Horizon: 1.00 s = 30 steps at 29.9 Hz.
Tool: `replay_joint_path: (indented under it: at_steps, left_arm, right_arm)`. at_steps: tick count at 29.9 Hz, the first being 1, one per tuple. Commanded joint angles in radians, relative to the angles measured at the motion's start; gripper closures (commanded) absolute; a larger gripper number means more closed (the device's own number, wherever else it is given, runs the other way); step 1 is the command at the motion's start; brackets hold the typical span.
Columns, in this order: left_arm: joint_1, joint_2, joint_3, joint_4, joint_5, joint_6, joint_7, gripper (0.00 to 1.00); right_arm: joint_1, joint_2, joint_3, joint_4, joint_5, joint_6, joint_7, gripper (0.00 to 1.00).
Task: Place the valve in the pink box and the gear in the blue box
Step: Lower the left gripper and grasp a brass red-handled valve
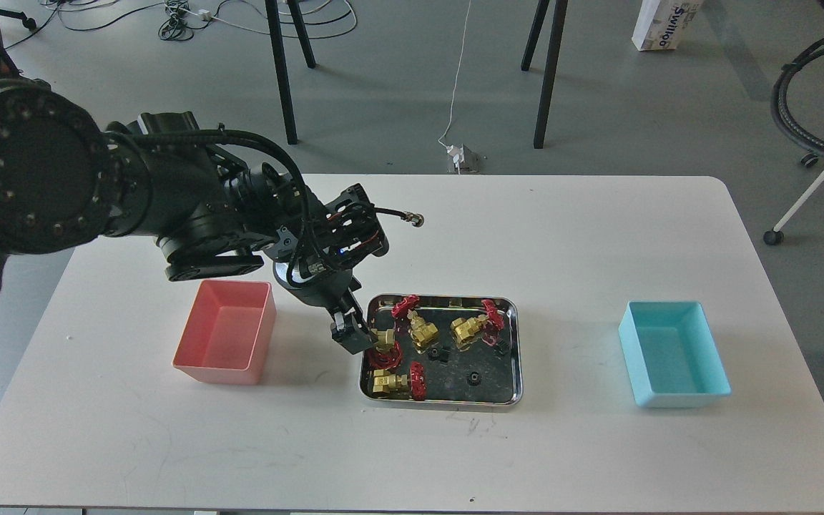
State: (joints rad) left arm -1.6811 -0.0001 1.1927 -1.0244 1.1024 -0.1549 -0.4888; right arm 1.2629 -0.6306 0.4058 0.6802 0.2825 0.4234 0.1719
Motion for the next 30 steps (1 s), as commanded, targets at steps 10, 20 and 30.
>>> replay_joint_path:
  at_steps: [10, 20, 30]
  left_arm:
    - [0.098, 0.0, -0.005, 0.081, -0.004, 0.0, 0.0, 0.1]
    - [0.129, 0.0, -0.027, 0.087, -0.009, 0.028, 0.0, 0.12]
    - [0.158, 0.0, -0.047, 0.087, -0.015, 0.058, 0.0, 0.14]
  right_arm:
    - [-0.014, 0.0, -0.001, -0.001, 0.0, 0.0, 0.0, 0.01]
    - [-0.036, 0.008, -0.001, -0.001, 0.0, 0.0, 0.0, 0.01]
    - [-0.054, 0.011, -0.001, -0.001, 0.0, -0.002, 0.0, 0.01]
